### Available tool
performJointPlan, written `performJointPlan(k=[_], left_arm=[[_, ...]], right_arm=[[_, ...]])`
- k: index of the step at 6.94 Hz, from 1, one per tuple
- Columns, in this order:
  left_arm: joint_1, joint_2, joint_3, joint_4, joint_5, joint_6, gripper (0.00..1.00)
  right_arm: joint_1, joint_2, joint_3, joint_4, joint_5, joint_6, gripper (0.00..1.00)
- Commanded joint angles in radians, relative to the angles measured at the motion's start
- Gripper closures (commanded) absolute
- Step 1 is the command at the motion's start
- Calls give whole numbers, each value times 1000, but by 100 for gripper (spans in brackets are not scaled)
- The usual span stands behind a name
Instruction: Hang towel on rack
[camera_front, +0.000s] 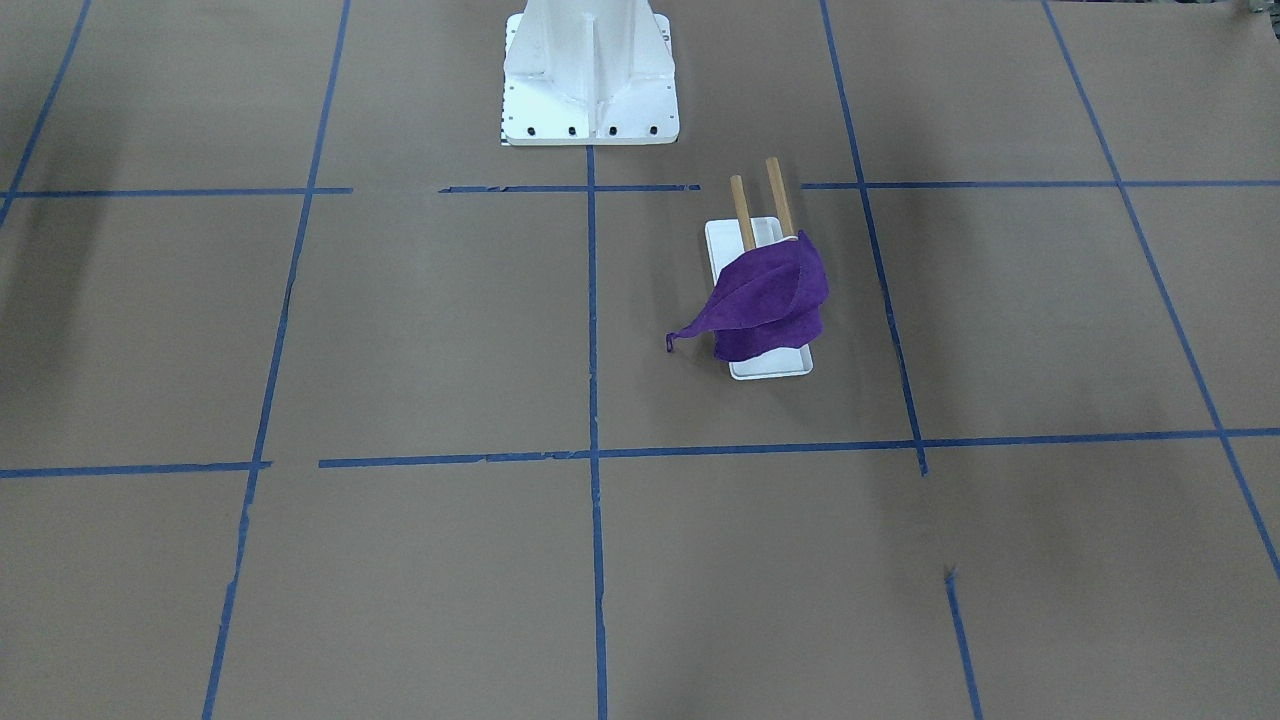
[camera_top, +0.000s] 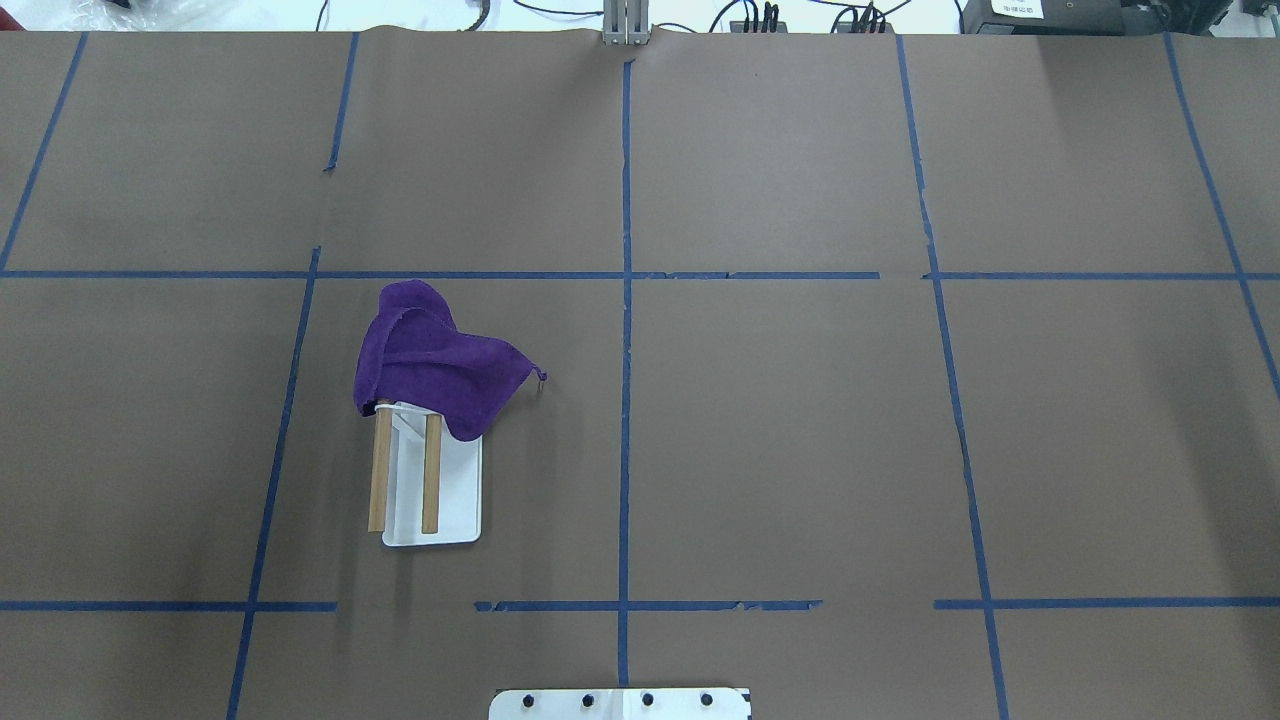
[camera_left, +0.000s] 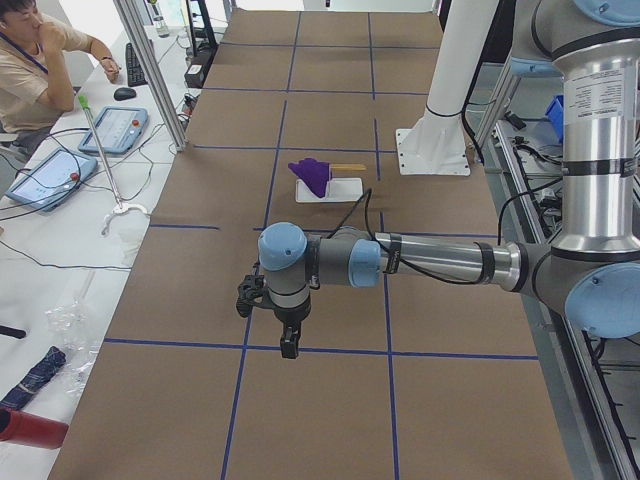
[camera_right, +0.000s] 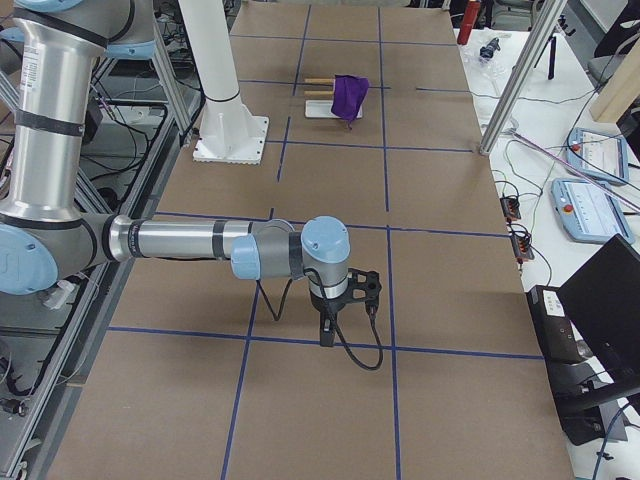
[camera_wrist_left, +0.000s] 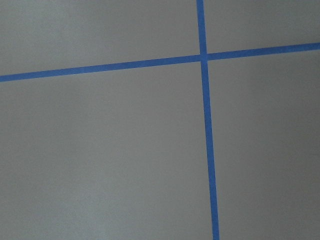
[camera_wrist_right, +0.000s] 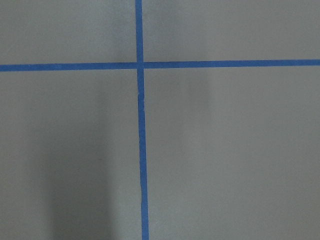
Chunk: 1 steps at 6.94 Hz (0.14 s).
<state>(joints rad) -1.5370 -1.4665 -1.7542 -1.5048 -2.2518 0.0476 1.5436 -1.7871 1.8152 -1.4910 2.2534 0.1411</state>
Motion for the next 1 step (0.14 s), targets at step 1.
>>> performJointPlan(k=[1], left_arm=[[0, 0, -1, 0, 1, 0, 0]], right_arm=[[0, 0, -1, 0, 0, 0, 0]])
